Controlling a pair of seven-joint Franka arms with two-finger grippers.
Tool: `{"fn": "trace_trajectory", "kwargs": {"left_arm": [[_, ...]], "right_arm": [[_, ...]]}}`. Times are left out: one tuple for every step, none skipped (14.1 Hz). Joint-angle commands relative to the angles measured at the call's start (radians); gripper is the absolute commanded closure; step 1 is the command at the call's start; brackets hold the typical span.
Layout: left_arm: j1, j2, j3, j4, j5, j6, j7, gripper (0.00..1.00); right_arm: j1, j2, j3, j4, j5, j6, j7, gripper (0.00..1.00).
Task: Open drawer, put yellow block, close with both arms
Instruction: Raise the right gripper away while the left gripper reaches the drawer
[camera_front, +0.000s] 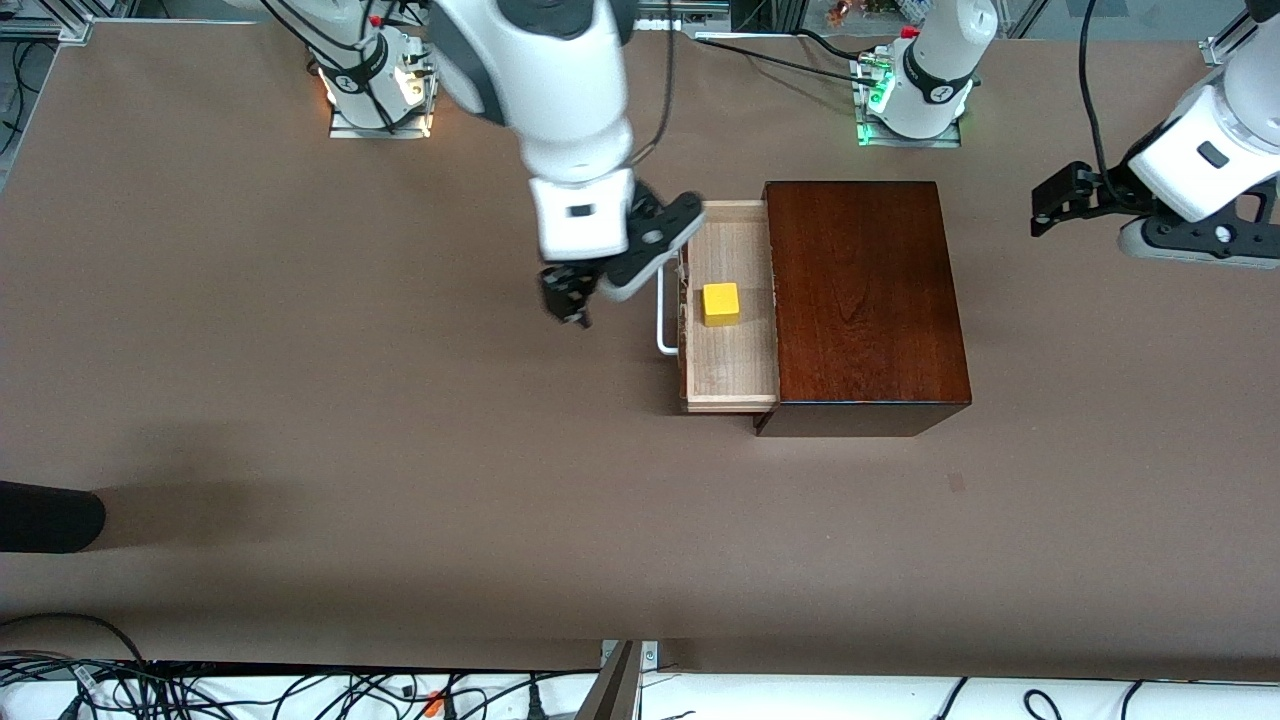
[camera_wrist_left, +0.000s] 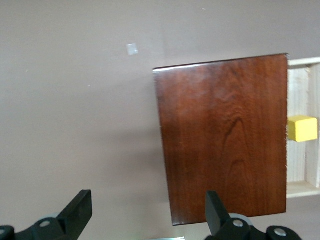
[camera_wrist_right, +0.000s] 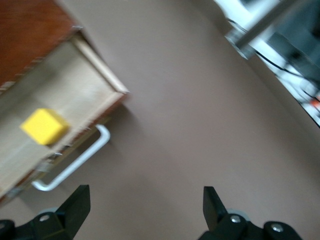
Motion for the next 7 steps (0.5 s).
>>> {"fn": "trace_trajectory", "kwargs": {"left_arm": [[-0.025, 0.033, -0.096, 0.075, -0.016, 0.000, 0.003, 0.00], [-0.026, 0.037, -0.128, 0.093, -0.027, -0.006, 0.005, 0.00], [-0.025, 0.037, -0.159, 0.106, -0.063, -0.007, 0.025, 0.00], [-0.026, 0.041, -0.175, 0.106, -0.094, -0.004, 0.058, 0.00], [-0.034, 0.057, -0.199, 0.107, -0.134, 0.006, 0.096, 0.00], [-0.037, 0.088, -0.219, 0.113, -0.168, 0.022, 0.135, 0.00], [-0.049, 0.131, -0.248, 0.148, -0.171, 0.061, 0.205, 0.00]], "right_arm": [[-0.131, -0.072, -0.003, -0.026, 0.068, -0.093, -0.004, 0.00], [-0.177, -0.086, -0.011, -0.029, 0.080, -0.128, -0.006, 0.00], [-0.214, -0.101, -0.018, -0.029, 0.114, -0.172, -0.006, 0.00], [-0.249, -0.117, -0.037, -0.030, 0.144, -0.223, -0.004, 0.00], [-0.259, -0.129, -0.072, -0.036, 0.149, -0.243, -0.003, 0.00], [-0.259, -0.149, -0.106, -0.059, 0.154, -0.245, -0.004, 0.00], [-0.260, -0.182, -0.138, -0.105, 0.166, -0.243, -0.006, 0.00]]}}
